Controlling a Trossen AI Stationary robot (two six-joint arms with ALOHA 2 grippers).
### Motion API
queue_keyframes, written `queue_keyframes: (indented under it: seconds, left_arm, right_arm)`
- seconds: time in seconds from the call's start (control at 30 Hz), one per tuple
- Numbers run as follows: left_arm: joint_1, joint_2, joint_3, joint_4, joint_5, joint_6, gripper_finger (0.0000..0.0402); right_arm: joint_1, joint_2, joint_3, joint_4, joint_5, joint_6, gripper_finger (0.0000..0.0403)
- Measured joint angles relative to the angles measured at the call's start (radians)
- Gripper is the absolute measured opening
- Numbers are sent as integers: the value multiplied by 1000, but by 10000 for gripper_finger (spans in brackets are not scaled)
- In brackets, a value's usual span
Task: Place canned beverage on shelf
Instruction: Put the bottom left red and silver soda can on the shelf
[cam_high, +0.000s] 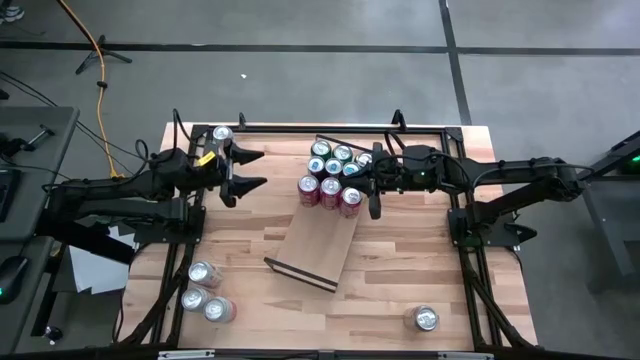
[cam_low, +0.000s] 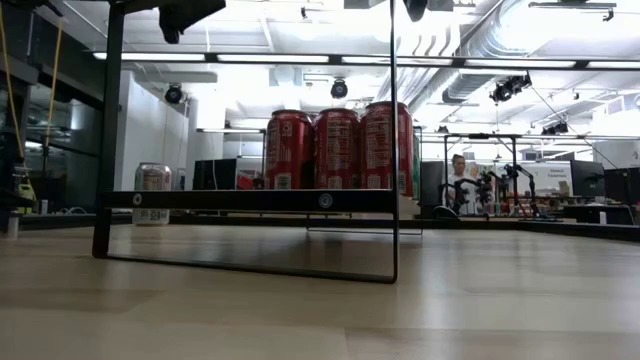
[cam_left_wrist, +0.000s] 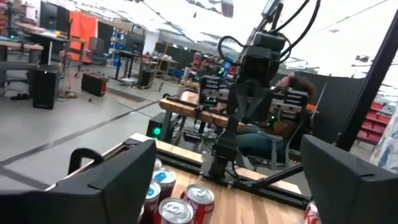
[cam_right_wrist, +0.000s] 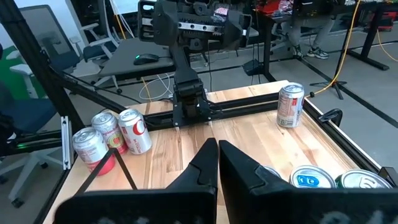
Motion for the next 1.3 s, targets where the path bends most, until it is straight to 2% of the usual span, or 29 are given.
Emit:
queue_keyframes:
  seconds: [0.13,0.3,0.4,0.5,0.7,0.87,1.0,1.1,1.2,1.3]
  left_arm:
    - [0,0,0,-3,-3,0,351]
    - [0,0,1,-5,-3,23,350]
    - [0,7,42,-64,7,-51,350]
    - [-3,32,155,-277,15,-77,349]
    - [-40,167,496,-942,17,-135,349]
    - [-113,276,714,-1445,37,-405,349]
    - [-203,304,757,-1709,65,-670,349]
    - [-297,303,750,-1832,72,-885,349]
    - [-398,300,750,-1792,66,-1046,349]
    - [-495,322,749,-1830,60,-1179,349]
  right_arm:
    - [0,0,0,0,1,0,0]
    - [0,0,0,0,1,-1,0]
    - [0,0,0,0,1,-3,0]
    - [0,0,0,0,1,-3,0]
    - [0,0,0,-27,0,-3,0]
    - [0,0,0,-50,0,-3,0]
    - [0,0,0,-62,0,-3,0]
    - [0,0,0,-65,0,-3,0]
    - [0,0,0,-69,0,-3,0]
    - [0,0,0,-70,0,-3,0]
